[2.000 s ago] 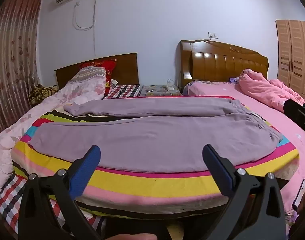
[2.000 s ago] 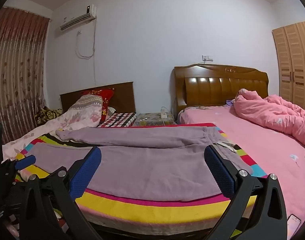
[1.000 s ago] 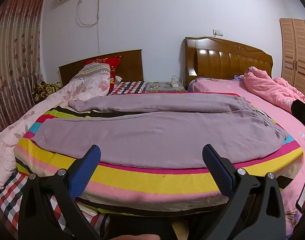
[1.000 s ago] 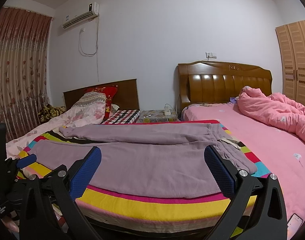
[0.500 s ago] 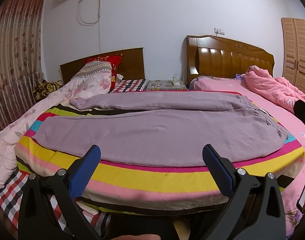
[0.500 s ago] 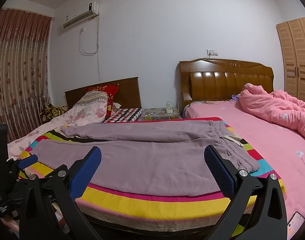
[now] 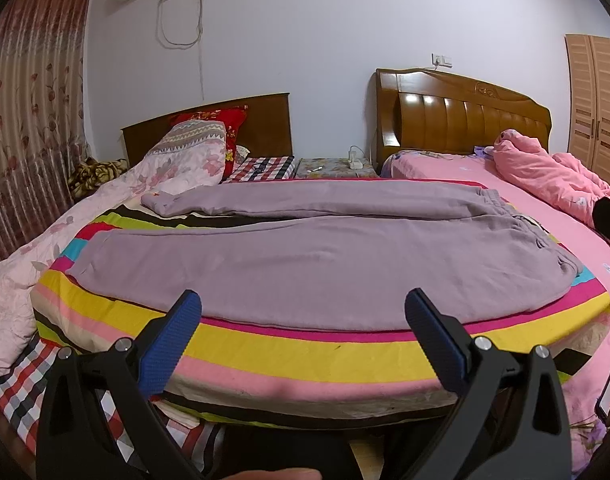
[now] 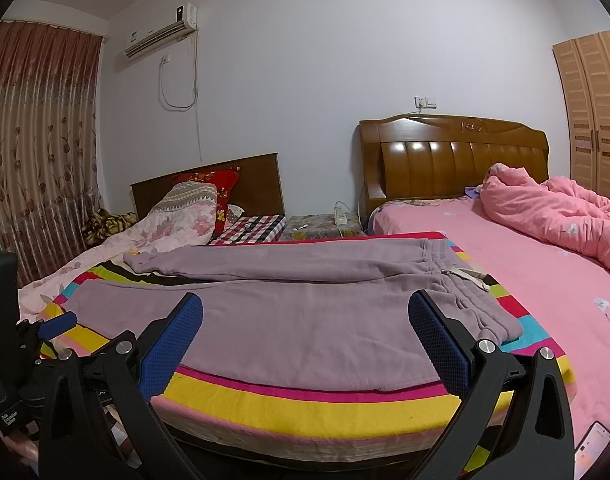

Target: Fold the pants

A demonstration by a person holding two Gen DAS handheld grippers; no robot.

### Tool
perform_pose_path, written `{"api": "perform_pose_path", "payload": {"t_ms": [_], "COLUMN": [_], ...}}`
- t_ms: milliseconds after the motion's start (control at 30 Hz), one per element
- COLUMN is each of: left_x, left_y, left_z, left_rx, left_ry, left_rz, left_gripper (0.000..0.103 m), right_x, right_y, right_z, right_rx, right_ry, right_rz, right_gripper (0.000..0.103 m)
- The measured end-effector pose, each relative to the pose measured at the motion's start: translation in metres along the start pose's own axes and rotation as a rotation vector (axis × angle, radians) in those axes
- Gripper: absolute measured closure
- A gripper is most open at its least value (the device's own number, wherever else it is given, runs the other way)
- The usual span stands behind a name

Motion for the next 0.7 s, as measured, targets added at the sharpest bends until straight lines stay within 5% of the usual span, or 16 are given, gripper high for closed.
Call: {"api": "perform_pose_path", "payload": {"t_ms": [700], "left_x": [-0.006], "left_y": [0.0057], "left_z": [0.0069], "left_rx": [-0.028], "left_ry": [-0.011], "left_rz": [-0.014], "left_gripper": [0.001], "right_x": [0.005], "right_y": [0.0051], "right_z": [0.0045], "right_rx": [-0.018], "right_ry": [-0.006], "right_rz": [0.011], "right_gripper": [0.004]}}
Point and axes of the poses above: each gripper's, at about its wrist camera, not at the fingertips, and z roughly the way its jaws point, x to its right, y to its underside, the point moved 6 cm from there along z, roughly the way its jaws point, and after that the axes turned 11 degrees about -x, right-handed, at the moved point
